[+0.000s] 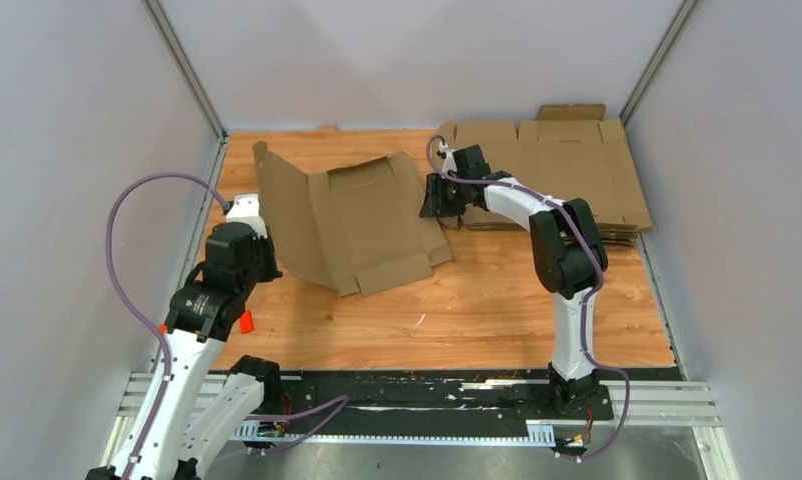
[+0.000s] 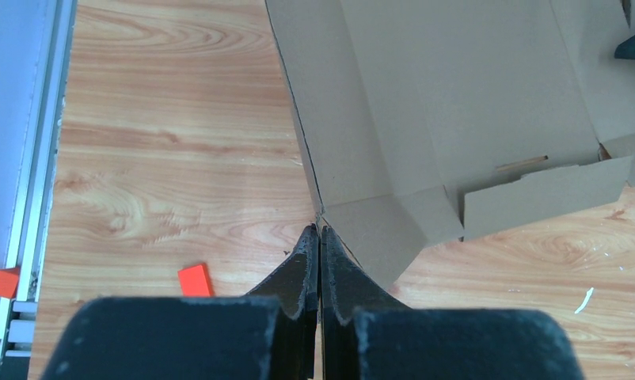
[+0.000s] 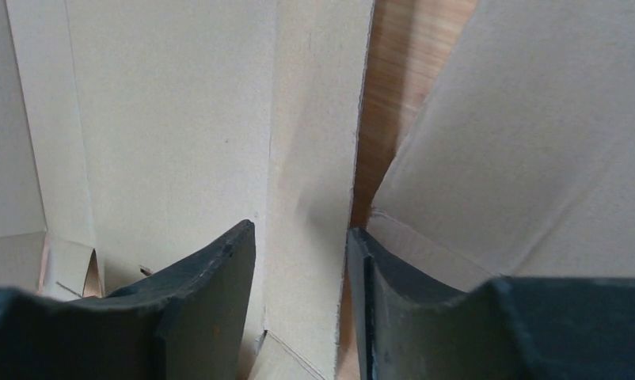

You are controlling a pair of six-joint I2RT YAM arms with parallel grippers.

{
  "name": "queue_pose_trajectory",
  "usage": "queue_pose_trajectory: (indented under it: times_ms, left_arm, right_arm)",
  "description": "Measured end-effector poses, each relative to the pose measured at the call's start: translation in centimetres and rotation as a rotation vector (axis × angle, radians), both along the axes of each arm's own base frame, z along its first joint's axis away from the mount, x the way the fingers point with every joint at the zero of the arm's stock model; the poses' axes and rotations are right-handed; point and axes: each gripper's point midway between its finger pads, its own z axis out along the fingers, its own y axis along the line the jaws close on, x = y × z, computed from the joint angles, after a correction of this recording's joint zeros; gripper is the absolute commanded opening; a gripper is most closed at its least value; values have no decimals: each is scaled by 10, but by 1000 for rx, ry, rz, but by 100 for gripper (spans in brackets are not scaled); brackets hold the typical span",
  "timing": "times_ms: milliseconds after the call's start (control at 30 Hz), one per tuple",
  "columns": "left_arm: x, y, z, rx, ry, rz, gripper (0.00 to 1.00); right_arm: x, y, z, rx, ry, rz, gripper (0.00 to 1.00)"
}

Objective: Fold the paper box

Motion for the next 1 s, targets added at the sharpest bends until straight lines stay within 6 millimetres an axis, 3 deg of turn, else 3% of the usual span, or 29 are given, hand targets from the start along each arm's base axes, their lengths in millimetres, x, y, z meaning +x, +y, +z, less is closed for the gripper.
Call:
queue_pose_trajectory:
  times_ms: [167,233,300,467,800,900,1000]
  left_arm:
    - [1,-1,1,-2,-6,-2,1]
    - [2,-1,1,-3,-9,-2,1]
    - [2,-1,0,-3,-9,-2,1]
    - [3,-1,-1,-4,-9,-2,0]
    - [3,-2,-4,-12,-26,-9,0]
    - [2,-4,-6,-15,-22,-14,0]
    - [3,-4,-6,-16,-21,-15,0]
  right_arm:
    - [-2,5,-1,28,24,12,27]
    - [-3,7,-3,36,31,18,27]
    - [-4,9,-4,44,39,22,31]
    - [-6,14,0,78,46,34,55]
    - [1,22,-12,99,84,30,70]
    - [3,23,-11,107,84,30,64]
    - [3,26,-13,118,86,37,44]
